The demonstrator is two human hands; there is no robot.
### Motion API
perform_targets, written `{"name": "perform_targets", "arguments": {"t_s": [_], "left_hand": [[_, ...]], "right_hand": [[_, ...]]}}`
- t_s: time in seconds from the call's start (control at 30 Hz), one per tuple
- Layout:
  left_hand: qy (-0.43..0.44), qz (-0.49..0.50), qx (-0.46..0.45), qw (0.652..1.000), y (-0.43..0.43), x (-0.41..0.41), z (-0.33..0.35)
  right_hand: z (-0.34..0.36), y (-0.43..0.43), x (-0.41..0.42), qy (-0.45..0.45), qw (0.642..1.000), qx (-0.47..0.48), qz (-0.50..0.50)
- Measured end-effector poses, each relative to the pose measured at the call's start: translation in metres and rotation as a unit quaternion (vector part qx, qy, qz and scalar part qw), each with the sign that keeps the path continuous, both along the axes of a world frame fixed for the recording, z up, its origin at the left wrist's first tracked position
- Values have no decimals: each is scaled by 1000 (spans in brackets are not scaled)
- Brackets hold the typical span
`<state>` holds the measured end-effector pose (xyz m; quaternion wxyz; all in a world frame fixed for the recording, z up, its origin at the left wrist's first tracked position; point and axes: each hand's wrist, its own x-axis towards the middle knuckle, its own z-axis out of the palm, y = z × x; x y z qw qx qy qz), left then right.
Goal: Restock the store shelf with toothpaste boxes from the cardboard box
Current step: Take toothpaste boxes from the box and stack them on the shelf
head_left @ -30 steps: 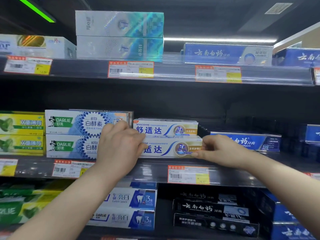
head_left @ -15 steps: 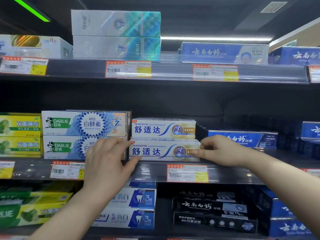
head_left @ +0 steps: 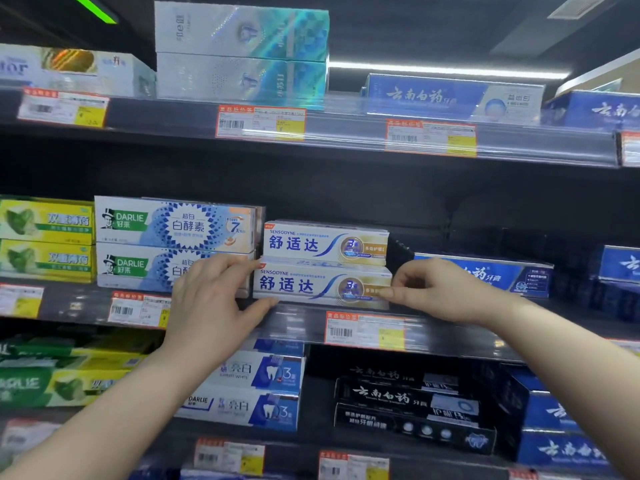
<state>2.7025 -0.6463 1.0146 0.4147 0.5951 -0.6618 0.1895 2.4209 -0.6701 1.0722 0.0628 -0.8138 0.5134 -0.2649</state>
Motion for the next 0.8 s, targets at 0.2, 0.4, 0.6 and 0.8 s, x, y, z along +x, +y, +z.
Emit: {"name": "perform_targets", "arguments": {"t_s": [0.2, 0.4, 0.6, 0.8], "left_hand": [[64, 44, 29, 997, 35, 8, -25], [71, 112, 183, 974, 98, 38, -66], [54, 227, 345, 909, 175, 101, -111], [84, 295, 370, 877, 266, 194, -158]], "right_hand": [[-17, 13, 8, -58, 984, -161, 59], [-71, 39, 59, -68, 966, -133, 210], [-122, 66, 145, -33, 953, -9, 302], [-166, 116, 270, 51, 932, 55, 356]]}}
